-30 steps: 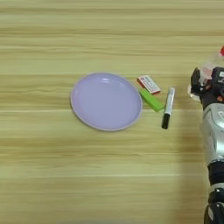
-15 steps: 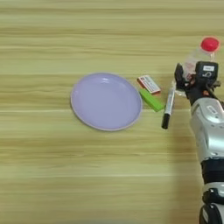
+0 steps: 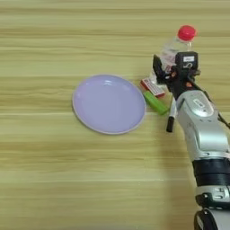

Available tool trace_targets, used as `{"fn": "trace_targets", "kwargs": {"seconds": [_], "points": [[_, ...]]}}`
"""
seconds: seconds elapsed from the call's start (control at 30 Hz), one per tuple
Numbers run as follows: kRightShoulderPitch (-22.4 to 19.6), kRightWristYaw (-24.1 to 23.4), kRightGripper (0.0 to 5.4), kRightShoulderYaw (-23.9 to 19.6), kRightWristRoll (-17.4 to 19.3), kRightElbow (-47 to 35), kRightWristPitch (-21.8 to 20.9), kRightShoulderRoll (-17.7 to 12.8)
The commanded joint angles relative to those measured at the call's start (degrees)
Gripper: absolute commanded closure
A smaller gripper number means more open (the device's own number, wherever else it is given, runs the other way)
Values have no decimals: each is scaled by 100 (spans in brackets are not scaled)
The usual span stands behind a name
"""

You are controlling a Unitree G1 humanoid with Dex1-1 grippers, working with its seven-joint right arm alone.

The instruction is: Move the objects on the table

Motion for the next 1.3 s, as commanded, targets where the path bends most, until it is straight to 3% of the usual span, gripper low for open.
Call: {"fn": "trace_targets", "kwargs": {"seconds": [0.03,0.27,0.47,0.83,1.07,1.1,1.3], "points": [[-600,116,218,255,74,-559,-18,159],[-429,560,218,774,212,-493,-119,708],[-299,722,218,1028,121,-206,-246,955],[-314,585,218,1154,-290,813,-608,1018],[-314,580,218,1186,-410,918,-743,1026],[-309,585,182,1191,-422,913,-746,1028],[-254,627,104,1233,-462,785,-717,1036]]}}
